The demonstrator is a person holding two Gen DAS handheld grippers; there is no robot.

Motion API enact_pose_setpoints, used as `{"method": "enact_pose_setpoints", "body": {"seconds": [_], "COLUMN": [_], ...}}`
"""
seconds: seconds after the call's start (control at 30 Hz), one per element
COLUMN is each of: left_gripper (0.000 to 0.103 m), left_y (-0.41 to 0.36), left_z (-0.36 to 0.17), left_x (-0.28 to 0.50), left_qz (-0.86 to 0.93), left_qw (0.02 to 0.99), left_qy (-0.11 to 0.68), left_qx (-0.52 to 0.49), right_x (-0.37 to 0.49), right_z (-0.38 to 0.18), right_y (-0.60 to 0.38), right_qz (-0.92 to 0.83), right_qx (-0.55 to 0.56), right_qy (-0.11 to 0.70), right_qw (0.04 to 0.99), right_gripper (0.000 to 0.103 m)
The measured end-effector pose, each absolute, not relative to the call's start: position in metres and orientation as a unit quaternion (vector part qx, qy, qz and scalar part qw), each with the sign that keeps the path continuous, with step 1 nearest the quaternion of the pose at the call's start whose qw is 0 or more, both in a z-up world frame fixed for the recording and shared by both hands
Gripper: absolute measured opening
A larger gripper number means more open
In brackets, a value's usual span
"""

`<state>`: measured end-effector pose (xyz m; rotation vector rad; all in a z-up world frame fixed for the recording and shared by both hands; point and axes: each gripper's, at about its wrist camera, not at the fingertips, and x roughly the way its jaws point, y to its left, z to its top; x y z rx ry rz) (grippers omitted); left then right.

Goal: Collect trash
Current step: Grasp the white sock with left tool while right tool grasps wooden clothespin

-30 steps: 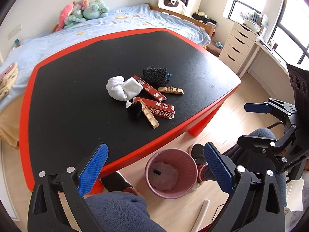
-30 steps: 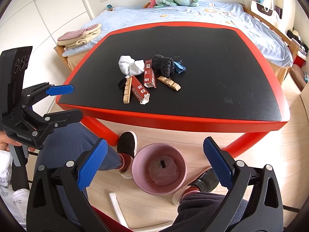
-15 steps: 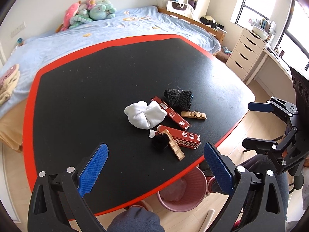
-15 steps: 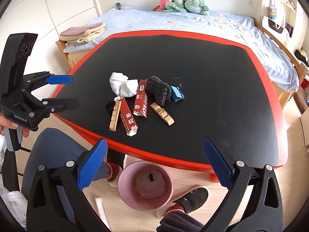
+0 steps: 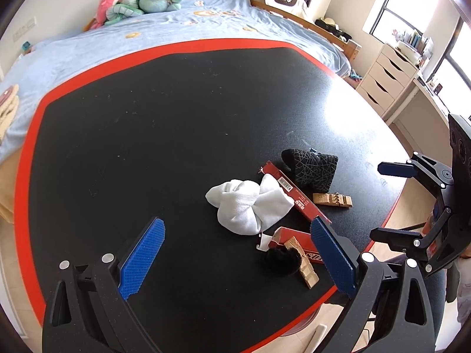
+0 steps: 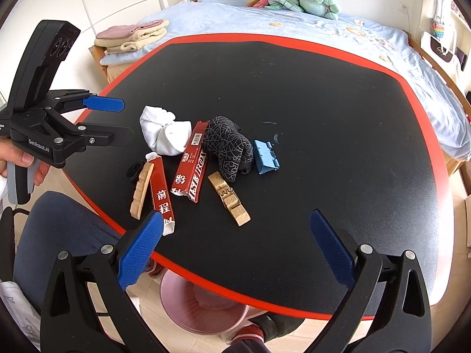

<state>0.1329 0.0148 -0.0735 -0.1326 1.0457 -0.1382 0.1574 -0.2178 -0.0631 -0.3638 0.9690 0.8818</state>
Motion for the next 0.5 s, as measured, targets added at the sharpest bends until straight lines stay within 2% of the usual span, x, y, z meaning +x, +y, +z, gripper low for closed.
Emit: {"method": "enact_pose_setpoints", "body": {"seconds": [0.17, 0.43, 0.5], "left_gripper": [0.094, 0.053, 0.037], "left_y": [0.020, 0.023, 0.022], "left_z": [-0.086, -0.097, -0.096], "left_x": [0.143, 0.148, 0.148], "left_qz": [-0.065, -0.070, -0.074], "left_qw": [0.857, 0.851, 0.852], "left_qy": [0.507, 0.515, 0.513], "left_qx": [-0.069, -0.074, -0.074], "right_x": [0.167, 0.172, 0.171], "right_z": [-0.075, -0.085, -0.085], "right_y": [-0.210, -0.202, -0.201], "right_qz": [0.414, 0.426, 0.424], "right_qx": [-0.178, -0.188, -0.194], "right_qy": [0.452, 0.444, 0.439], "right_qw": [0.770, 0.766, 0.768], "right_gripper": [0.085, 0.052, 0.038]}}
